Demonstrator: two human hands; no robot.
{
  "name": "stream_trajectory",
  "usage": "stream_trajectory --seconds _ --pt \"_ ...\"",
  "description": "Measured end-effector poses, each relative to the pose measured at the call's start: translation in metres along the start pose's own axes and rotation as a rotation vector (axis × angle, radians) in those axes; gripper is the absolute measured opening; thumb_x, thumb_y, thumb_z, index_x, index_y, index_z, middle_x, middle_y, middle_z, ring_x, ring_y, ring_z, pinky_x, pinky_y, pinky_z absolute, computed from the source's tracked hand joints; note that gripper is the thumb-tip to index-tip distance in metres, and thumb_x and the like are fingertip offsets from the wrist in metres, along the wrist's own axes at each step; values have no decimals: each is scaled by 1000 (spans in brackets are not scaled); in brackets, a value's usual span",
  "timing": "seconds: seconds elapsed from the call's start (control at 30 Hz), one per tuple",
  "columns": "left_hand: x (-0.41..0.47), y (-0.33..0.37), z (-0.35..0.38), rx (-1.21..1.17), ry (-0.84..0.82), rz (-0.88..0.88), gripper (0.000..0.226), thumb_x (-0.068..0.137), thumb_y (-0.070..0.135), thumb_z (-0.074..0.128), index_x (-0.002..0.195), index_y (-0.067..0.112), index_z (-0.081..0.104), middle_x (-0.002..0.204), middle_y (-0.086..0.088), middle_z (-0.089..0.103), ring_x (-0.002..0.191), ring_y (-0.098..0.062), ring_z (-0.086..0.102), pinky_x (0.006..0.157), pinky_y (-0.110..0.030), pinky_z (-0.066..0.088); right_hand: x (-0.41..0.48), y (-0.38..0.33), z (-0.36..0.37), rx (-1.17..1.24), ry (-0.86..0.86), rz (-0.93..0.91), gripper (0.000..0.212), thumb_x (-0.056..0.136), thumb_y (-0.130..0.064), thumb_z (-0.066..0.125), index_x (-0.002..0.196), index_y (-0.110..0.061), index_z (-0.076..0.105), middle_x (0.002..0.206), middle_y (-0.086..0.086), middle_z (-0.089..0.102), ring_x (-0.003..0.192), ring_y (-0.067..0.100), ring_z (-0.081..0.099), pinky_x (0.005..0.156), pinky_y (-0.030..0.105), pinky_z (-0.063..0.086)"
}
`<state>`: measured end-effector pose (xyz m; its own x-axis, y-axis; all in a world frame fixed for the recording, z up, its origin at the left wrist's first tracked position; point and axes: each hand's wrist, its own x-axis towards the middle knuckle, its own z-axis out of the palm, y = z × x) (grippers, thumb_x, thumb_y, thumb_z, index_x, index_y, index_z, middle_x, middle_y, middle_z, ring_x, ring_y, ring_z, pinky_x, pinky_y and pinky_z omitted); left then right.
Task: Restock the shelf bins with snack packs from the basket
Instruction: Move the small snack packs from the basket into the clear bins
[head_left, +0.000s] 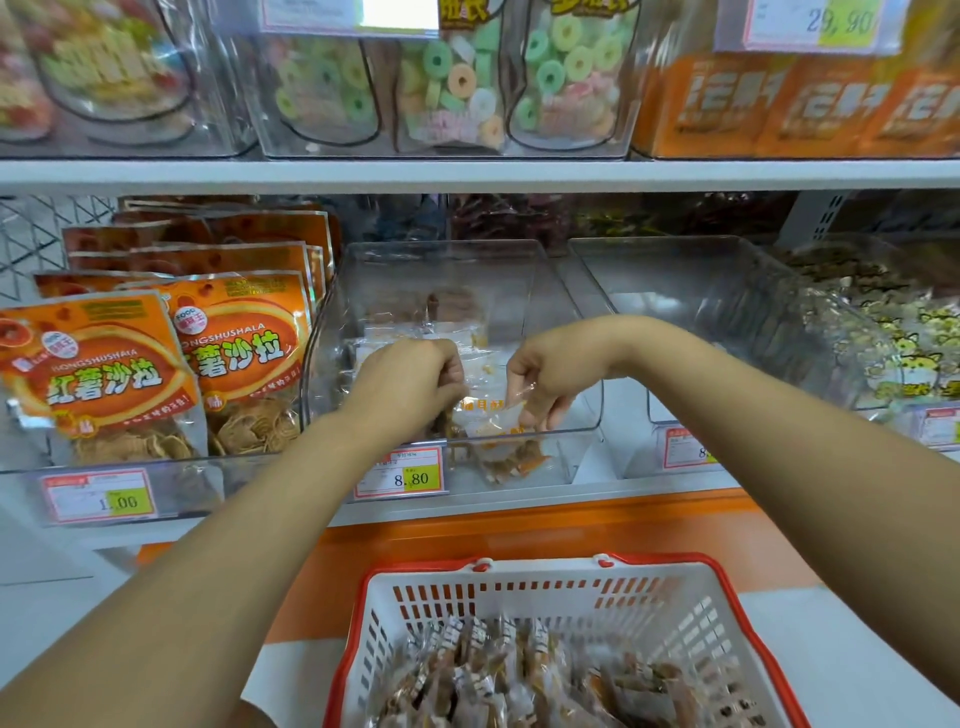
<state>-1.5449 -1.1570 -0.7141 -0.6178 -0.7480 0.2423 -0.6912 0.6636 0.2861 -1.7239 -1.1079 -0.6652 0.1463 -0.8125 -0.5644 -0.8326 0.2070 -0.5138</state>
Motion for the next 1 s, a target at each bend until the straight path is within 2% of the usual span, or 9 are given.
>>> stream_trajectory --seconds 0.1,0.27,0.43,0.53,0.63,0.73,0.83,0.9,1.0 --pt "-1 2 -2 -52 -18 -23 10 84 29 70 83 21 63 81 7 67 82 -14 62 77 -36 52 1 0 7 133 -30 26 12 89 4 59 93 -6 53 88 13 65 77 19 67 86 28 55" --pt "-3 -1 -9 -189 -179 -39 7 84 24 72 79 18 70 75 8 70 74 -8 65 77 -36 55 5 5 26 427 22 112 6 88 6 59 91 1 58 80 15 71 76 22 71 78 24 57" --pt "-9 2 -12 -48 -209 39 18 93 26 59 86 16 72 82 3 70 77 -12 63 74 -32 53 7 1 24 286 167 281 41 75 -16 80 101 3 53 121 24 57 89 28 71 85 33 57" --pt "-16 6 -12 51 -205 75 39 97 39 46 81 11 68 73 -6 66 72 -22 61 69 -36 52 5 -1 27 391 75 330 24 84 -13 71 93 2 55 124 21 58 110 32 63 100 37 48" --pt "-25 8 -12 81 -207 72 47 93 56 46 99 16 69 89 -4 69 82 -19 62 75 -37 53 7 1 32 554 -19 305 8 92 -1 56 87 2 61 121 23 62 121 31 54 104 39 44" --pt "-29 6 -14 119 -200 58 56 86 62 53 118 17 63 107 -3 68 96 -18 61 82 -35 52 9 -3 37 600 -7 297 12 90 1 54 81 1 62 109 22 68 98 28 63 102 39 45" --pt "-32 2 -19 83 -168 46 58 85 56 60 127 17 59 119 -3 66 106 -19 61 89 -35 51 8 -11 40 501 29 278 18 88 -5 62 71 -3 67 79 12 69 78 20 60 96 36 47" --pt "-37 4 -22 53 -123 45 53 88 49 60 130 18 56 123 -2 64 109 -20 60 91 -35 50 -1 -20 41 336 96 249 10 85 -13 69 82 -4 67 101 11 66 96 22 61 98 35 47" --pt "-46 15 -25 -11 45 133 33 92 40 56 118 20 62 111 0 68 101 -19 61 85 -36 50 -24 -26 44 -23 366 224 47 83 -31 72 117 -2 58 118 7 57 108 25 58 85 33 49"
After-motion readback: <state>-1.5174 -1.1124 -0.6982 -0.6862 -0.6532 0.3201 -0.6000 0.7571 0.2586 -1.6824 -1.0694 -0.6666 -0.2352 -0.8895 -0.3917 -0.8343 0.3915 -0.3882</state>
